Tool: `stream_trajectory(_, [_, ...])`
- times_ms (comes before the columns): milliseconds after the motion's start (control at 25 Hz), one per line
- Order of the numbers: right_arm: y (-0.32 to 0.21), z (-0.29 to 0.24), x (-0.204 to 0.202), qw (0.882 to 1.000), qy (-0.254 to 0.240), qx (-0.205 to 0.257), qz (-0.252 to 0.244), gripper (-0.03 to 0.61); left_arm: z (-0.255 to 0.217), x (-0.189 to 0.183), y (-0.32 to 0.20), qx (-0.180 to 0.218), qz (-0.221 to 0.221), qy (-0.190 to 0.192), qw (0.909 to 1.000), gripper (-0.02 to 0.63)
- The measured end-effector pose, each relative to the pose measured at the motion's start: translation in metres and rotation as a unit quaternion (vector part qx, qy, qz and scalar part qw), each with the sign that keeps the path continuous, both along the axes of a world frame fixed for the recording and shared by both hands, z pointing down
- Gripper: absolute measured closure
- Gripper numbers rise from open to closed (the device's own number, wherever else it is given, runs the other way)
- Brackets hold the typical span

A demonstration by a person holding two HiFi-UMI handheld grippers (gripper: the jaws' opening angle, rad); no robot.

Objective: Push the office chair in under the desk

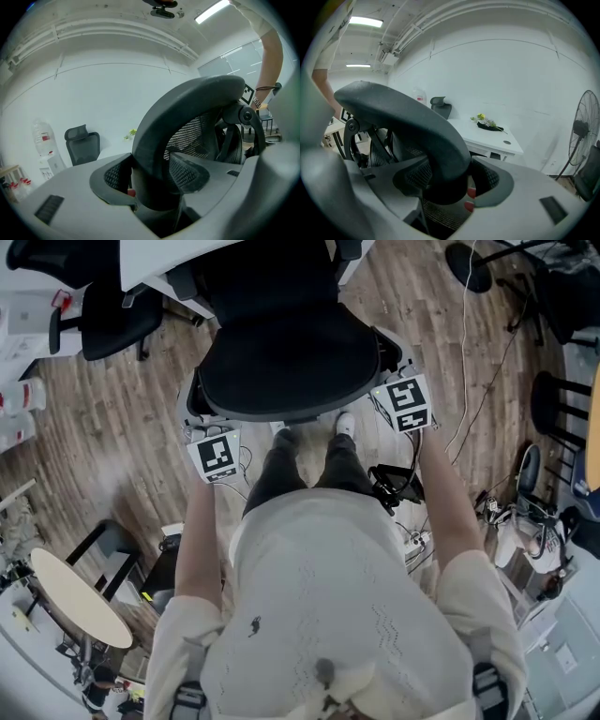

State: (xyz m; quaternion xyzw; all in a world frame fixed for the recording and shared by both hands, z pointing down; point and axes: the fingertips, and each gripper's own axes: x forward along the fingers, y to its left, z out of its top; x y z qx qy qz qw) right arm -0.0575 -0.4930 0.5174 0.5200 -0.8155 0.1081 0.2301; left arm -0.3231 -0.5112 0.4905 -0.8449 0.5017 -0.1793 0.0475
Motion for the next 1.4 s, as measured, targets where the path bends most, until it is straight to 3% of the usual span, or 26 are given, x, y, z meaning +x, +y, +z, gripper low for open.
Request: stream_trajectory(1400, [-0.098, 0.009, -0.028, 1.000, 0.010, 0.006, 0.005, 0.310, 0.007, -0.028, -0.101, 0.005, -0.004, -0.016, 0.9999, 0.342])
